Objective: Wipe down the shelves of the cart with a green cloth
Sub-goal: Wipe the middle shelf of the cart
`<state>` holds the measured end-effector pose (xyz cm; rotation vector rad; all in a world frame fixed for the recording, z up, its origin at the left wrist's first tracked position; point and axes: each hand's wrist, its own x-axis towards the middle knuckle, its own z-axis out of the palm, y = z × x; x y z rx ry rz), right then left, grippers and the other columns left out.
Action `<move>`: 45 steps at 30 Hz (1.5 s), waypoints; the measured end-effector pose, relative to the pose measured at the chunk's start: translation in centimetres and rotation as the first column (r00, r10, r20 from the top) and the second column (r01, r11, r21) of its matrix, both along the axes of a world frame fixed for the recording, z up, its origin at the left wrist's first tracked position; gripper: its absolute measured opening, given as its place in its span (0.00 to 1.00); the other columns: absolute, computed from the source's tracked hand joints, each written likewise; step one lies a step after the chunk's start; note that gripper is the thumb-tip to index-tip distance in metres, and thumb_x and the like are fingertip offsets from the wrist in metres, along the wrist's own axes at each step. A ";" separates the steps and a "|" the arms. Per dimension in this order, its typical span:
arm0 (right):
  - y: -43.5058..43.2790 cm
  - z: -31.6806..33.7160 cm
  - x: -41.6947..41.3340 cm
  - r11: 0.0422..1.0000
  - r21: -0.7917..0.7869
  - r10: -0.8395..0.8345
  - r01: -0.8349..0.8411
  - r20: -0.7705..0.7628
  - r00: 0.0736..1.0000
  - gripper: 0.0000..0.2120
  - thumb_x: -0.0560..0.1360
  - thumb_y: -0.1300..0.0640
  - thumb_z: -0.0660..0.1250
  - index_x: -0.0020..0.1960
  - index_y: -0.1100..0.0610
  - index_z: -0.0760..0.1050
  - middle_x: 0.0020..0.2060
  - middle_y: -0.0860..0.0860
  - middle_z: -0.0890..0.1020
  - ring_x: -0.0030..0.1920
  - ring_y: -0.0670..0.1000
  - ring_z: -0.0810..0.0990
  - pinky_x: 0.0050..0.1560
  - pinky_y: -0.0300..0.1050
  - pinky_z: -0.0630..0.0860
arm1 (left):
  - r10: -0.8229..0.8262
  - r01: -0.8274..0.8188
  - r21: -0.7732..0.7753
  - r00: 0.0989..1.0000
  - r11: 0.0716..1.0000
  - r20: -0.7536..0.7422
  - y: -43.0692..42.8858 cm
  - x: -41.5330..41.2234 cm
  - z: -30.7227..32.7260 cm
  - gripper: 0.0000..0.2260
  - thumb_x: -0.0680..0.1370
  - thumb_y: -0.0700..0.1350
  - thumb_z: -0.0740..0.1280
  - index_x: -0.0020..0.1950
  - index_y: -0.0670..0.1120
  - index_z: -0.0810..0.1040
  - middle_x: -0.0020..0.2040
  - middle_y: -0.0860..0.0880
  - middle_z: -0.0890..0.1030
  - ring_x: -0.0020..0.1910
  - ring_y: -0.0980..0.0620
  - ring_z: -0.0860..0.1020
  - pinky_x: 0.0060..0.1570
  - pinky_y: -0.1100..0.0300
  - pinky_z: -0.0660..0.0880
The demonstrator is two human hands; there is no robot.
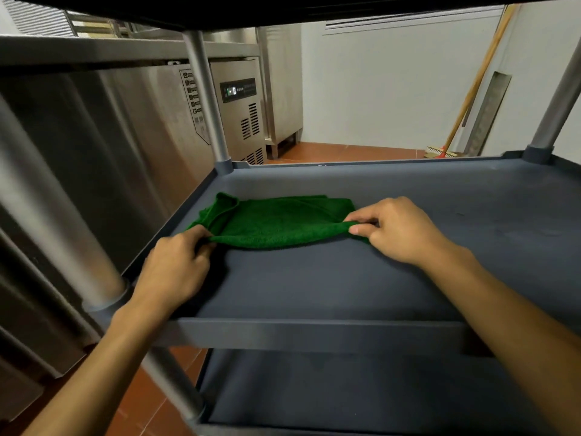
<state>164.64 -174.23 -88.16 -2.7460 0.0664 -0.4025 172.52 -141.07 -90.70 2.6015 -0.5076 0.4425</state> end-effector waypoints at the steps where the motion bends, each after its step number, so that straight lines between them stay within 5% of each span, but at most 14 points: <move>1: -0.2 0.0 0.4 1.000 -0.004 -0.010 0.010 0.000 1.000 0.12 0.77 0.52 0.68 0.60 0.45 0.81 0.56 0.46 0.84 0.56 0.50 0.81 0.57 0.50 0.78 | -0.008 0.008 -0.003 1.000 1.000 -0.002 -0.3 0.7 0.0 0.06 0.79 0.46 0.65 0.54 0.52 0.79 0.46 0.42 0.84 0.47 0.36 0.79 0.43 0.45 0.77; 13: -2.9 -0.2 4.7 0.996 0.032 -0.080 0.080 -0.004 0.997 0.13 0.78 0.53 0.67 0.62 0.49 0.79 0.55 0.51 0.84 0.56 0.53 0.80 0.58 0.50 0.76 | -0.101 0.101 0.006 0.994 0.995 -0.042 -3.9 7.0 0.9 0.03 0.80 0.48 0.63 0.49 0.54 0.76 0.45 0.45 0.82 0.47 0.40 0.78 0.45 0.45 0.77; 18: -3.8 -0.1 6.0 0.994 0.053 -0.095 0.093 0.035 0.995 0.12 0.77 0.53 0.69 0.60 0.49 0.81 0.55 0.50 0.84 0.58 0.53 0.80 0.60 0.54 0.76 | -0.066 0.066 0.095 0.998 0.993 -0.010 -3.6 5.5 0.5 0.06 0.80 0.49 0.63 0.55 0.53 0.78 0.47 0.46 0.83 0.46 0.40 0.79 0.46 0.45 0.77; 25: -4.4 -0.7 7.4 0.997 0.046 -0.068 0.066 0.045 0.997 0.12 0.76 0.54 0.70 0.59 0.50 0.82 0.55 0.51 0.85 0.57 0.53 0.81 0.61 0.52 0.76 | -0.052 0.055 -0.146 0.998 0.988 0.019 -4.3 6.5 -0.5 0.05 0.80 0.52 0.62 0.50 0.54 0.76 0.39 0.48 0.80 0.38 0.43 0.78 0.41 0.45 0.78; 30: -4.1 -0.7 9.3 0.998 0.016 -0.065 0.065 0.010 0.998 0.13 0.77 0.55 0.70 0.60 0.52 0.81 0.57 0.52 0.84 0.59 0.53 0.80 0.63 0.51 0.75 | -0.015 0.013 -0.113 1.000 0.994 -0.022 -5.2 9.0 -0.5 0.07 0.80 0.51 0.62 0.51 0.52 0.77 0.45 0.44 0.82 0.44 0.41 0.79 0.48 0.43 0.77; 36: -3.4 -0.4 9.6 0.999 -0.015 -0.048 0.047 -0.012 0.999 0.13 0.78 0.56 0.68 0.62 0.55 0.80 0.60 0.53 0.82 0.61 0.54 0.79 0.65 0.52 0.73 | 0.032 -0.031 -0.010 0.988 0.999 0.153 -6.0 10.3 0.1 0.12 0.79 0.51 0.58 0.45 0.46 0.77 0.44 0.44 0.80 0.54 0.41 0.75 0.66 0.41 0.63; 41: -2.6 -0.5 8.3 0.999 -0.041 -0.021 0.020 -0.018 1.000 0.13 0.77 0.57 0.68 0.62 0.55 0.80 0.60 0.53 0.82 0.61 0.54 0.79 0.64 0.51 0.74 | 0.009 0.015 -0.119 0.981 0.993 0.195 -6.0 9.2 0.2 0.14 0.75 0.52 0.57 0.32 0.47 0.70 0.28 0.48 0.73 0.33 0.45 0.71 0.53 0.47 0.71; 45: -1.9 -0.3 6.8 0.996 -0.089 0.019 -0.021 -0.020 1.000 0.13 0.78 0.56 0.68 0.62 0.54 0.80 0.60 0.51 0.82 0.61 0.53 0.79 0.63 0.51 0.75 | -0.032 0.075 -0.157 0.964 0.985 0.263 -5.7 8.4 0.0 0.15 0.75 0.50 0.60 0.30 0.46 0.65 0.26 0.46 0.69 0.29 0.46 0.69 0.38 0.56 0.60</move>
